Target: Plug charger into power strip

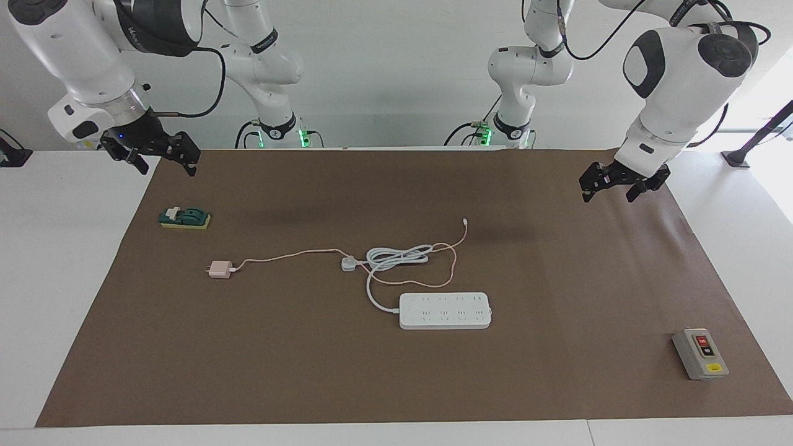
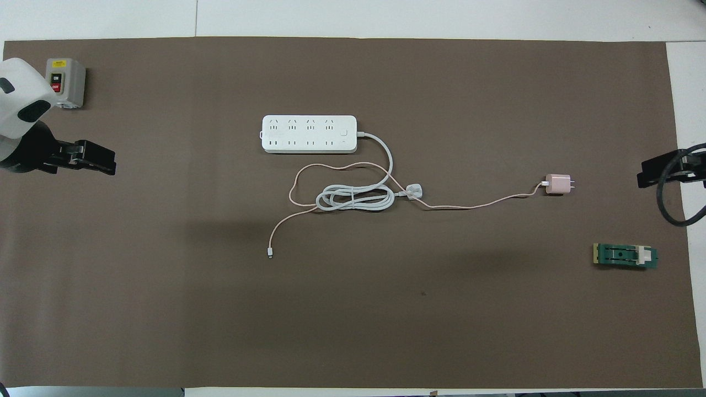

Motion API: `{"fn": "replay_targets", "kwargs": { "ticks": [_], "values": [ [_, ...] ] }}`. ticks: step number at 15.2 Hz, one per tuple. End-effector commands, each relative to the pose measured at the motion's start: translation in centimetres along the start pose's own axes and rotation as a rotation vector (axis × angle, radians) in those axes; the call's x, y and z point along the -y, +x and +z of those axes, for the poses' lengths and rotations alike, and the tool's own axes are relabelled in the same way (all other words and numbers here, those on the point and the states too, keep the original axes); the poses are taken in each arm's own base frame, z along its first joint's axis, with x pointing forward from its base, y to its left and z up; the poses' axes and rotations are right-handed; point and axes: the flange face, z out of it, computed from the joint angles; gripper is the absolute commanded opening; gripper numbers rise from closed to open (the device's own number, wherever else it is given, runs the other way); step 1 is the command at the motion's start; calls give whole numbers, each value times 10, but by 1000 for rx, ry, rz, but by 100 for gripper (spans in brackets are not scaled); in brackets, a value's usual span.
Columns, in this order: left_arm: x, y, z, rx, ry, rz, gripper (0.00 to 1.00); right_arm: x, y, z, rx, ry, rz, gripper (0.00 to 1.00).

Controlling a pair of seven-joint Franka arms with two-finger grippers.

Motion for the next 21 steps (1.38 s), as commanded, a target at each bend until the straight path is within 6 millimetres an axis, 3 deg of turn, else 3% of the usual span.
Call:
{"fn": "replay_targets", "kwargs": {
  "ticks": [1, 4, 8, 9, 10, 13, 15, 17, 19, 21],
  "values": [
    [-2, 1, -2, 12, -9, 0, 100, -25, 1, 31, 23, 68, 169, 100],
    [-4, -2, -2, 33, -9, 5, 100, -49, 24, 76, 87, 126, 422, 100],
    [-23, -6, -21, 12, -8, 40, 100, -73, 55, 141, 196, 270, 770, 100],
    [-21, -10, -34, -10, -10, 38, 100, -78, 60, 152, 217, 327, 870, 100],
    [-22, -8, -33, -13, -10, 44, 100, -80, 61, 159, 248, 379, 958, 100],
    [-29, -2, -26, -13, -6, 54, 100, -91, 80, 201, 331, 453, 1043, 100],
    [-44, 10, -3, 17, 2, 83, 100, -98, 86, 229, 384, 486, 1075, 100],
    [-59, 11, -11, -8, 5, 105, 100, -97, 91, 254, 435, 527, 1105, 100],
    [-64, 20, 8, 18, 2, 108, 100, -105, 95, 272, 455, 567, 1150, 100],
    [-71, 17, 4, 19, 6, 119, 100, -99, 98, 283, 460, 606, 1179, 100]
  ]
}}
